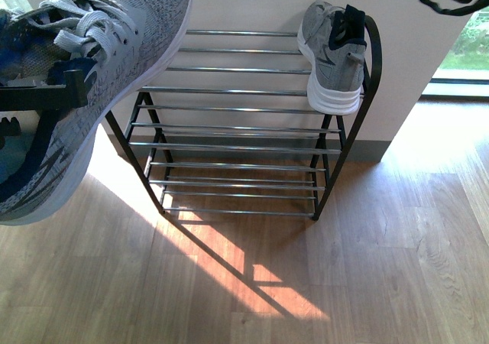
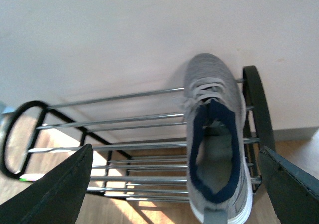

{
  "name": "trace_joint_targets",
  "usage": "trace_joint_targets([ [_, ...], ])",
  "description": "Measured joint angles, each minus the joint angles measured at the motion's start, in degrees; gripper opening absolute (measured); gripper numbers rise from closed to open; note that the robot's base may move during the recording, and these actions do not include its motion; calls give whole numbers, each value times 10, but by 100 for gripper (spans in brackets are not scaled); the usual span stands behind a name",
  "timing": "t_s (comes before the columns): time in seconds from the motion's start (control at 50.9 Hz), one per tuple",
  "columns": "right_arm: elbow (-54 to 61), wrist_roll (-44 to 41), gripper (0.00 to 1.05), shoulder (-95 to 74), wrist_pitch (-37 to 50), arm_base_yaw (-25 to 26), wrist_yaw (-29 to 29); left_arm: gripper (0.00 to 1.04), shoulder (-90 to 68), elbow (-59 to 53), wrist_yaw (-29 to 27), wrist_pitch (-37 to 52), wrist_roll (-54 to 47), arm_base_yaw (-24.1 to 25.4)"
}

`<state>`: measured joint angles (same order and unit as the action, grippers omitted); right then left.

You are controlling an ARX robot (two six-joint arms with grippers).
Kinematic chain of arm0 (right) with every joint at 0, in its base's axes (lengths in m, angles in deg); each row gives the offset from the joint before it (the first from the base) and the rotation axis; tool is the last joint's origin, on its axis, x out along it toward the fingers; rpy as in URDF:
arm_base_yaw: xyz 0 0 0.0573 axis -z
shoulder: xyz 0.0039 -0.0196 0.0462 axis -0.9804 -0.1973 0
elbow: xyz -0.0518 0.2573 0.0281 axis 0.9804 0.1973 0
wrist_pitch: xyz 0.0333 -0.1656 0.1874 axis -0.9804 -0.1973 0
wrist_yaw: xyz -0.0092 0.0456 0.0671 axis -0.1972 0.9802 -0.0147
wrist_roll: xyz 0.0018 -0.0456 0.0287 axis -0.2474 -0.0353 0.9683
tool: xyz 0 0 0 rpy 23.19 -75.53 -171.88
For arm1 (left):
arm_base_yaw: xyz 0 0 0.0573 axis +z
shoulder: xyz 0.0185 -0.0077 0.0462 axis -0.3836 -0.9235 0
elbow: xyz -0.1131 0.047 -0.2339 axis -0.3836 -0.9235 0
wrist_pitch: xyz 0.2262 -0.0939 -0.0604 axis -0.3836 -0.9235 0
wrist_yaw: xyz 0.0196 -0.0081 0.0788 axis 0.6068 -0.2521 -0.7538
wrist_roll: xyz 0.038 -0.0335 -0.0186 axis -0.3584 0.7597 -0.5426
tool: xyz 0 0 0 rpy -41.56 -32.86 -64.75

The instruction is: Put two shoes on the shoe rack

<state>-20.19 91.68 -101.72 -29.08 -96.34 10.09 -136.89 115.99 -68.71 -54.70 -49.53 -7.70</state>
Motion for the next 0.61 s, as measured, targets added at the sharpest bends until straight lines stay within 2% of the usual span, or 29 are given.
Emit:
trace_joint_targets([
  [0.295, 248, -72, 96, 229, 67, 23, 118, 2, 0, 0, 0, 0, 0, 0],
  [0.492, 374, -95, 96, 384, 55, 76, 178, 2, 0, 0, 0, 0, 0, 0],
  [0.61, 428, -82, 96, 455, 71, 113, 245, 2, 0, 0, 0, 0, 0, 0],
])
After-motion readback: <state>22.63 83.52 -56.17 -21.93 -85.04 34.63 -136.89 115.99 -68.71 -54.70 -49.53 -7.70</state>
